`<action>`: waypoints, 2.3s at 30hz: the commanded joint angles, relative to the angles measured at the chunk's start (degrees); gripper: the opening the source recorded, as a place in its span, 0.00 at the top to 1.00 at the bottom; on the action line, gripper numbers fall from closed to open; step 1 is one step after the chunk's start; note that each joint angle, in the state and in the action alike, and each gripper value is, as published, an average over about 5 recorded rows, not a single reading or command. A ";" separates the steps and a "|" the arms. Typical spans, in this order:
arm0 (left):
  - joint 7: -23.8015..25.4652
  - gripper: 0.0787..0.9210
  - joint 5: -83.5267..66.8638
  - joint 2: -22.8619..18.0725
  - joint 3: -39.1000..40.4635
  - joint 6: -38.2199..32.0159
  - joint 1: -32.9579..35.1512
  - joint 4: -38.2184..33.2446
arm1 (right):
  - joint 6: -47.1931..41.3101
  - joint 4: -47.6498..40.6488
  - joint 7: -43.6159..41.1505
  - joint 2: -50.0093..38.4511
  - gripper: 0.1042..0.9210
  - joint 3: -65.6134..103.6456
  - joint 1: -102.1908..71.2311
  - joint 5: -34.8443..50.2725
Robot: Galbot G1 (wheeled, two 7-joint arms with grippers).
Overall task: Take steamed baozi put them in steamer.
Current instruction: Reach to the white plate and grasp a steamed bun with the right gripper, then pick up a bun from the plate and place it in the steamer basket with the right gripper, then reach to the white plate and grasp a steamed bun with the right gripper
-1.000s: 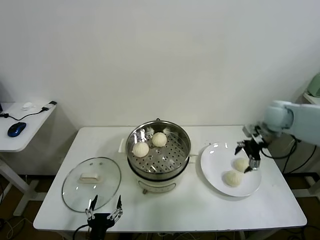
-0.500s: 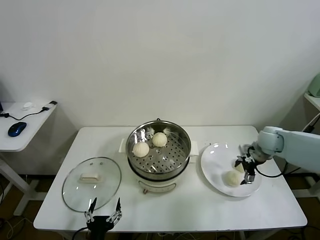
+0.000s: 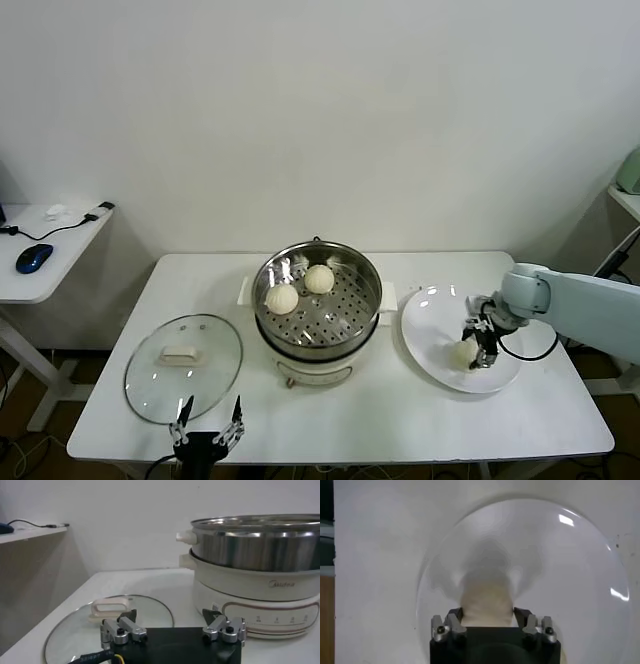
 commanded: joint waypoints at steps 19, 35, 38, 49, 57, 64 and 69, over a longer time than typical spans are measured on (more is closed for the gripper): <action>0.14 0.12 1.27 0.00 1.30 0.66 0.08 -1.28 | 35.86 5.54 -18.94 29.97 0.31 -4.19 42.04 7.31; -0.20 0.12 0.83 0.31 0.36 0.33 1.18 -2.38 | 45.59 4.93 -13.55 39.99 0.31 -2.31 17.91 -15.97; -0.34 0.12 0.81 0.30 0.25 0.20 1.37 -2.38 | 45.69 2.25 -12.55 40.72 0.31 -1.97 15.18 -17.65; -0.76 0.12 0.72 0.13 0.25 0.03 1.54 -2.59 | 45.30 -2.14 -9.78 41.89 0.30 -0.44 11.62 -19.68; -1.01 0.12 0.95 -0.04 0.56 -0.27 1.81 -2.59 | 45.76 0.33 -10.55 37.93 0.13 0.34 18.55 -16.33; -0.89 0.12 1.35 -0.13 1.05 -0.32 1.91 -2.77 | 46.22 -3.88 -16.77 28.47 0.12 -5.54 31.88 -0.42; -0.84 0.12 1.42 0.00 1.36 -0.40 1.55 -2.47 | 35.59 -9.97 -20.62 17.36 0.12 -15.00 40.15 7.66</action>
